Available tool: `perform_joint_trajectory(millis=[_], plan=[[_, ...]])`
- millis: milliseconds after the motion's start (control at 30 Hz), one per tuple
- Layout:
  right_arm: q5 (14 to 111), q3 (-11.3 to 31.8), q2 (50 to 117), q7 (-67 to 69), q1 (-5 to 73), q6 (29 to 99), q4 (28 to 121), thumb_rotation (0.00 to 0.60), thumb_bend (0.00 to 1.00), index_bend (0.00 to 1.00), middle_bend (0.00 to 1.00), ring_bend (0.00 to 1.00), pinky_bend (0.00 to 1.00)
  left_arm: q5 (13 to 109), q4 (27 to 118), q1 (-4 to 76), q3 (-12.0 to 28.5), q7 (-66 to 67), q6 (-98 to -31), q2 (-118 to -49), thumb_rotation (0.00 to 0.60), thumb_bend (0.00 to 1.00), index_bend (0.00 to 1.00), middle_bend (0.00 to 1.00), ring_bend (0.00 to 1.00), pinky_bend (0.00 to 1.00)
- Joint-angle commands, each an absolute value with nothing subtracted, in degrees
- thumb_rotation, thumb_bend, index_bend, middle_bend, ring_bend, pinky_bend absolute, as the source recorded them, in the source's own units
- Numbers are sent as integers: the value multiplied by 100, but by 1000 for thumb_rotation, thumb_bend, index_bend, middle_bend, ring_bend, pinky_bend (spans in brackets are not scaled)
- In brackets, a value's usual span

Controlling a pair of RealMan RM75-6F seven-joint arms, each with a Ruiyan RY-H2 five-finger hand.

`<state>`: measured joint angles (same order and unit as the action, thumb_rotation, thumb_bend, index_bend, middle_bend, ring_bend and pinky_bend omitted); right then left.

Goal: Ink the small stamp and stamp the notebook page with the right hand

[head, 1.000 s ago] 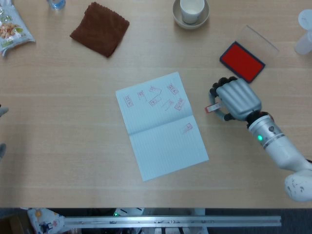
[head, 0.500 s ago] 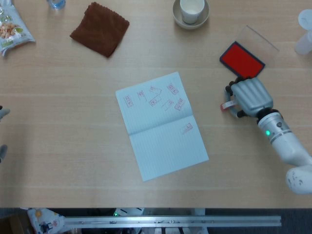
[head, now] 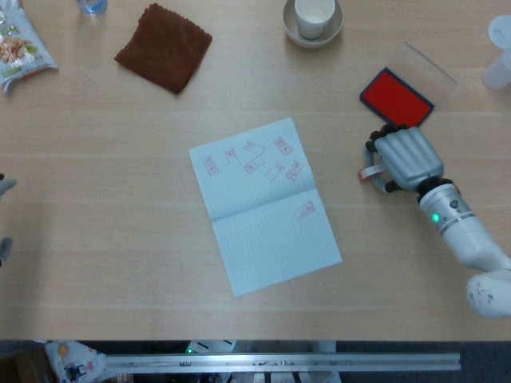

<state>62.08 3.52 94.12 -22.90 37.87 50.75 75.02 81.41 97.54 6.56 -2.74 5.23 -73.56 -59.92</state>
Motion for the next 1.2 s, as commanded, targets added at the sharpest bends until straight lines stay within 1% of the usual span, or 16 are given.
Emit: perform_joint_trajectory(millis=[33, 267, 533, 700, 833, 933, 1067, 1133, 1200], plan=[[6228, 356, 9405, -2280, 3782, 5065, 7504, 600, 305, 534, 389, 247, 307, 8138, 9756, 658, -272, 521, -7355, -5990, 600, 325, 140, 119, 140, 104], [6259, 365, 9381, -2263, 3768, 5043, 7514, 600, 302, 482, 372, 231, 291, 8149, 9766, 659, -272, 520, -7365, -5986, 600, 325, 140, 119, 140, 104], [6336, 371, 9336, -2228, 3741, 5064, 7547, 600, 299, 444, 353, 219, 278, 8157, 9781, 661, -274, 532, -7374, -5979, 600, 325, 140, 119, 140, 104], [6371, 394, 9225, -2193, 3724, 5083, 7665, 600, 298, 358, 332, 205, 261, 8159, 9803, 668, -273, 543, -7370, -5970, 600, 325, 140, 119, 139, 103], [6447, 400, 9044, -2195, 3691, 5173, 7885, 600, 297, 253, 306, 187, 242, 8149, 9820, 676, -261, 551, -7371, -5963, 600, 325, 140, 119, 140, 104], [6549, 436, 8825, -2159, 3627, 5359, 8172, 600, 296, 211, 297, 183, 241, 8154, 9828, 688, -245, 552, -7379, -5965, 600, 325, 140, 119, 140, 104], [6697, 511, 8431, -2047, 3451, 5760, 8703, 600, 297, 210, 295, 182, 240, 8129, 9798, 681, -180, 582, -7470, -6027, 600, 325, 140, 119, 140, 104], [6790, 542, 8211, -2050, 3298, 6101, 8992, 600, 303, 213, 299, 183, 240, 8106, 9752, 657, -121, 659, -7590, -6115, 600, 325, 140, 119, 140, 104], [6902, 547, 8015, -2112, 3118, 6492, 9226, 600, 319, 240, 319, 192, 240, 8090, 9710, 634, -66, 736, -7709, -6205, 600, 325, 140, 120, 142, 104]])
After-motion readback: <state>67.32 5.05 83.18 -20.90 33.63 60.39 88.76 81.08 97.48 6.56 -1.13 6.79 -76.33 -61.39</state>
